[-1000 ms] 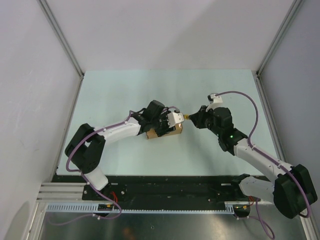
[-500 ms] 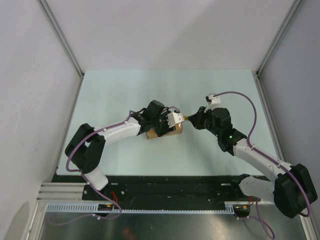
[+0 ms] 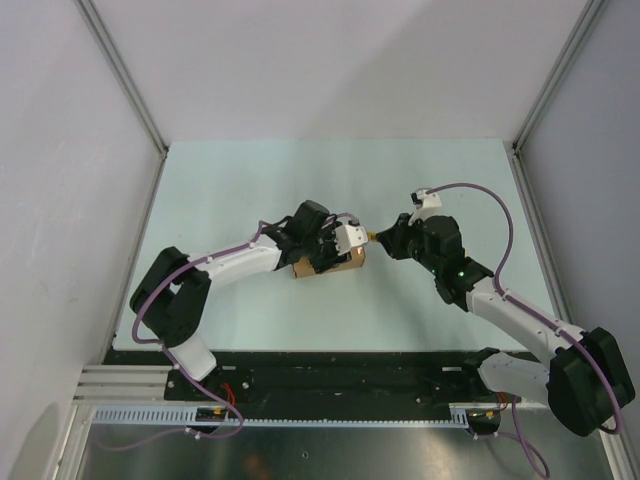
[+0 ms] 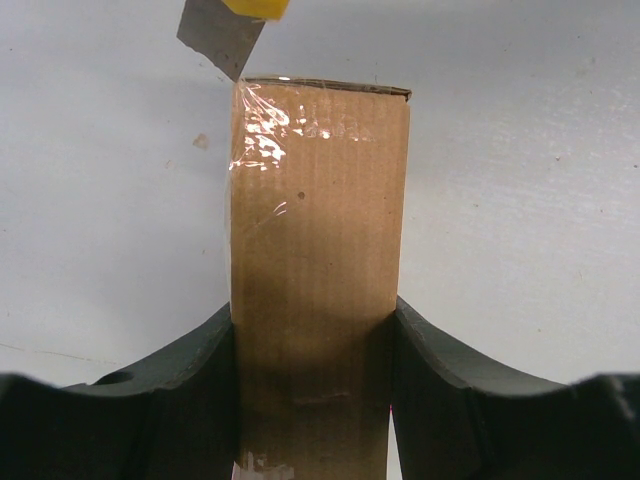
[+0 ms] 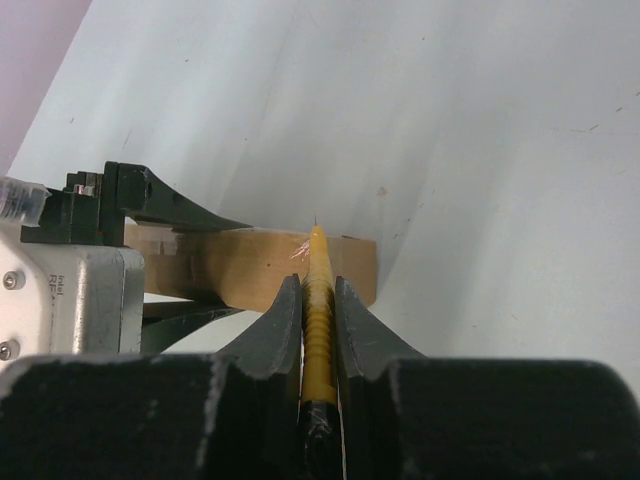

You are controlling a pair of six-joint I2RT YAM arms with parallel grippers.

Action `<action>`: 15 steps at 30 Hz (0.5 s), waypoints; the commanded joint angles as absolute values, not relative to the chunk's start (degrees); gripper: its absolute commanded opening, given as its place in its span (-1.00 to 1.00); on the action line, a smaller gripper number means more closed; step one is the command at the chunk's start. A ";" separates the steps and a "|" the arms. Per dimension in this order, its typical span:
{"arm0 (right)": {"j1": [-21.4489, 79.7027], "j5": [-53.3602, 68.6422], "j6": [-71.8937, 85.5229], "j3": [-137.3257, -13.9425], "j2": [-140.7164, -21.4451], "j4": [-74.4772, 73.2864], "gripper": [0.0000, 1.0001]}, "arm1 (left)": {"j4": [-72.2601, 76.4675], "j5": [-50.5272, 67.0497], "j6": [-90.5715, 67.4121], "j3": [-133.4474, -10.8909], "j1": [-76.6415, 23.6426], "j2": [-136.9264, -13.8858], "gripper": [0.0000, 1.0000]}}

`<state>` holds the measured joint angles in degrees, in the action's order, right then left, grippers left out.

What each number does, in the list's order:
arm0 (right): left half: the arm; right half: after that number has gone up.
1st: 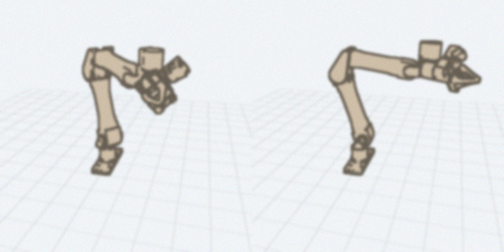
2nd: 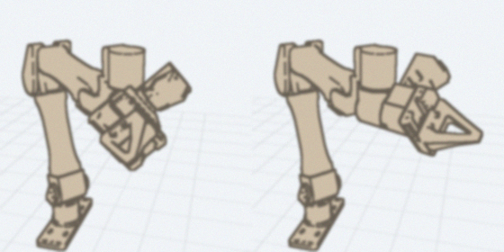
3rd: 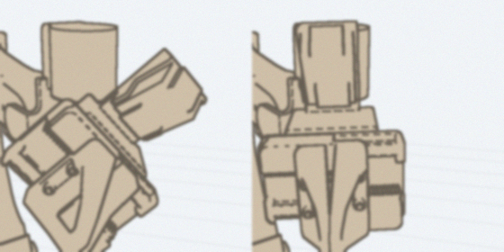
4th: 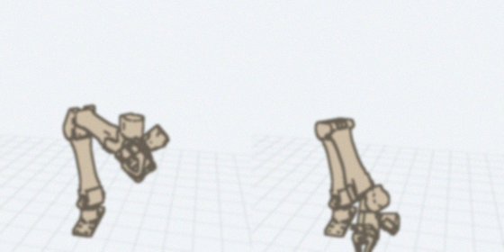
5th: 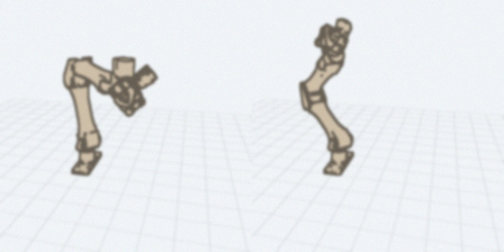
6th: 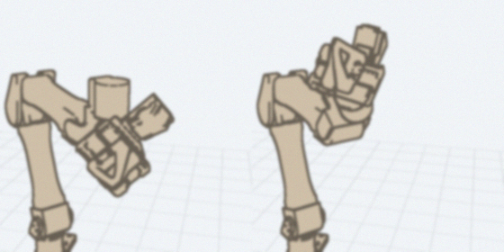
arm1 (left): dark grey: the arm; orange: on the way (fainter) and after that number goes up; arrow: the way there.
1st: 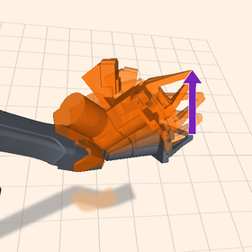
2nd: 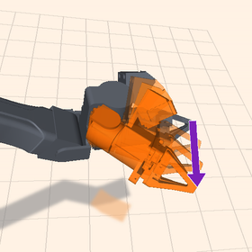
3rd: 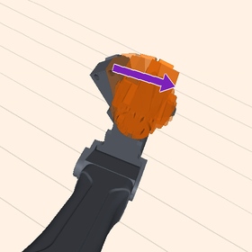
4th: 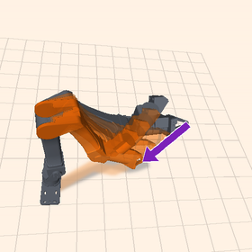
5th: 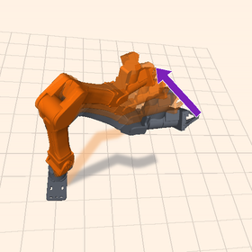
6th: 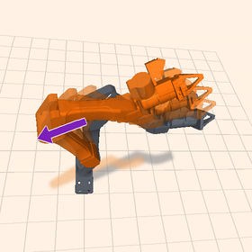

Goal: Unpack the express box

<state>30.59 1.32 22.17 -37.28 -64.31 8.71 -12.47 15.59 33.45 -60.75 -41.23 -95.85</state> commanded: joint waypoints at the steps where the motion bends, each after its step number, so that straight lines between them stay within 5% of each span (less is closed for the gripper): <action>1: 30.85 0.09 21.01 -36.74 -62.67 8.26 -1.00 | -17.84 17.67 33.49 -59.33 -41.04 -97.74 -0.13; 15: 30.67 -0.62 21.36 -36.47 -62.05 9.58 -1.00 | -18.19 17.49 33.40 -59.85 -41.04 -98.09 -0.14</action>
